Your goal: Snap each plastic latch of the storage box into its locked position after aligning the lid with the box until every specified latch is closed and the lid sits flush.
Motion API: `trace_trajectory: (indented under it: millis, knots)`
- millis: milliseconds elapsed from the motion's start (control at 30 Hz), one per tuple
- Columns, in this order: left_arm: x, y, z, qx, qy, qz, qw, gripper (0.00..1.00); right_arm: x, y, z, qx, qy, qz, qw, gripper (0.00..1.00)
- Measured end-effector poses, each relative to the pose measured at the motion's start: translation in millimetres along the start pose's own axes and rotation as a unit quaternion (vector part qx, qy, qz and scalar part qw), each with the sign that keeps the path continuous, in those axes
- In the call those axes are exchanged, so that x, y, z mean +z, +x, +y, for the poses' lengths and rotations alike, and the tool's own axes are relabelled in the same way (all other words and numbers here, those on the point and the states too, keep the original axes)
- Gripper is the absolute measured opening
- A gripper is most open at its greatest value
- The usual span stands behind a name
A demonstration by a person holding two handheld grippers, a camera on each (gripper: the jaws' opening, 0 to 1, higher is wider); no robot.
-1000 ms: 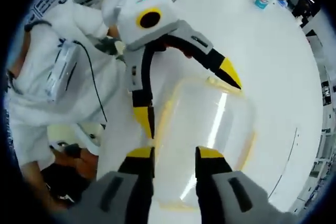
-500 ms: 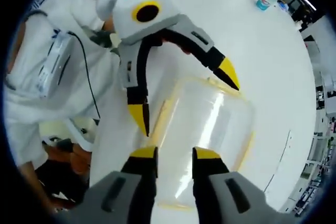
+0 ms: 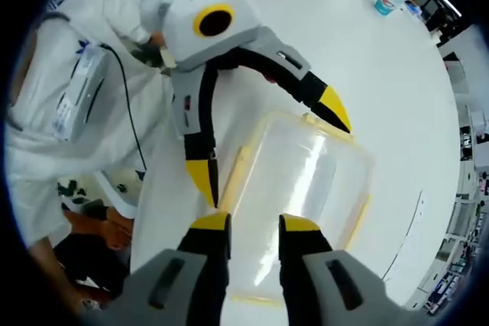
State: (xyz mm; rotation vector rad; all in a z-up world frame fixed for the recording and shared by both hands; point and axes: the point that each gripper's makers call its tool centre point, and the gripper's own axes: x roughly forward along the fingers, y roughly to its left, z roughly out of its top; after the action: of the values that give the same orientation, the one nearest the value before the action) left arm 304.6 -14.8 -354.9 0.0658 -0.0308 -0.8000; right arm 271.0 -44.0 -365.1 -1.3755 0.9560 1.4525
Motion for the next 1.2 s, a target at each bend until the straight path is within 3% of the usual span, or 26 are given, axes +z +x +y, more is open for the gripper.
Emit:
trace_trajectory:
  millis: [200,800,1033,1133,1167,1200]
  knots:
    - [-0.3,0.3,-0.5,0.001,0.0,-0.014,0.9999,0.86,-2.9,-0.7,0.9,0.004,-0.001,0.005,1.0,0.2]
    - [-3.8,-2.0,-2.0,0.009,-0.021,-0.009,0.9997,0.77,-4.4,-0.3,-0.1,0.008,0.011,-0.016,0.9998,0.19]
    - [-4.5,-0.7,-3.9,0.009,-0.024,-0.007,0.9996,0.76,-6.6,-0.1,0.9,0.012,0.021,-0.052,0.9984,0.17]
    - [-19.1,-4.5,-12.5,-0.001,-0.086,0.025,0.996,0.71,-3.6,0.2,-0.6,0.007,0.013,-0.054,0.9984,0.17]
    - [-10.9,-0.3,-3.9,0.008,-0.077,0.002,0.997,0.68,-4.5,-0.8,1.8,0.013,0.016,-0.052,0.9984,0.16]
    - [-12.2,1.5,-1.3,0.003,-0.084,0.01,0.9964,0.66,-3.3,-2.0,3.3,0.012,0.019,-0.052,0.9984,0.16]
